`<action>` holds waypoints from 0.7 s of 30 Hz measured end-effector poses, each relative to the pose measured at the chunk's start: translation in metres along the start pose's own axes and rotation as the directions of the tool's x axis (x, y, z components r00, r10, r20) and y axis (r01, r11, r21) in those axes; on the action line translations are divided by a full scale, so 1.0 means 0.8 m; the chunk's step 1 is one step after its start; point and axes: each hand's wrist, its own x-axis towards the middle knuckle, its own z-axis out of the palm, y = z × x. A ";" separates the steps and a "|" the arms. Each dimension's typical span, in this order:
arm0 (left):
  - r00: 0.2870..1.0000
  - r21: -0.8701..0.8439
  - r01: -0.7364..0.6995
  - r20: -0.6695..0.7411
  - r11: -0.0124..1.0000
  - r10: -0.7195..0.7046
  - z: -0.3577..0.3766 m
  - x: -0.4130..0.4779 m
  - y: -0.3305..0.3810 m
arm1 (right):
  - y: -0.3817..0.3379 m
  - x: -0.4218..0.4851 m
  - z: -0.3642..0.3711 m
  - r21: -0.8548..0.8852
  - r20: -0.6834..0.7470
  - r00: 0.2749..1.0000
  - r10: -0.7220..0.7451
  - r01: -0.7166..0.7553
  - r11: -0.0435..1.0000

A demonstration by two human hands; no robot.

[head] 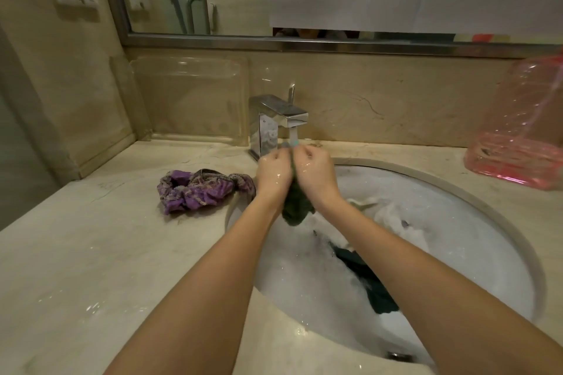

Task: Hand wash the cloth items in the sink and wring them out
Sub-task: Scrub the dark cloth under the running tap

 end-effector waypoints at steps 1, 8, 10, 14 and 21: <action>0.998 -0.053 0.048 0.042 0.997 -0.046 0.006 -0.008 0.006 | 0.003 0.008 -0.005 0.002 -0.026 0.998 0.050 -0.050 0.999; 0.986 0.027 0.008 0.168 1.000 -0.012 -0.004 -0.011 0.003 | 0.017 0.019 -0.036 -0.002 -0.024 0.990 0.142 -0.142 0.990; 0.974 0.119 0.058 0.211 0.991 -0.082 -0.017 -0.007 -0.002 | 0.018 0.022 -0.042 0.063 0.015 0.982 0.189 -0.190 0.980; 0.948 -0.020 0.208 0.250 0.978 -0.197 -0.030 -0.001 -0.001 | 0.019 0.029 -0.051 0.242 0.074 0.954 0.289 -0.298 0.923; 0.883 -0.114 0.282 0.420 0.953 -0.211 -0.024 -0.005 -0.006 | 0.019 0.030 -0.046 0.426 0.116 0.955 0.272 -0.295 0.855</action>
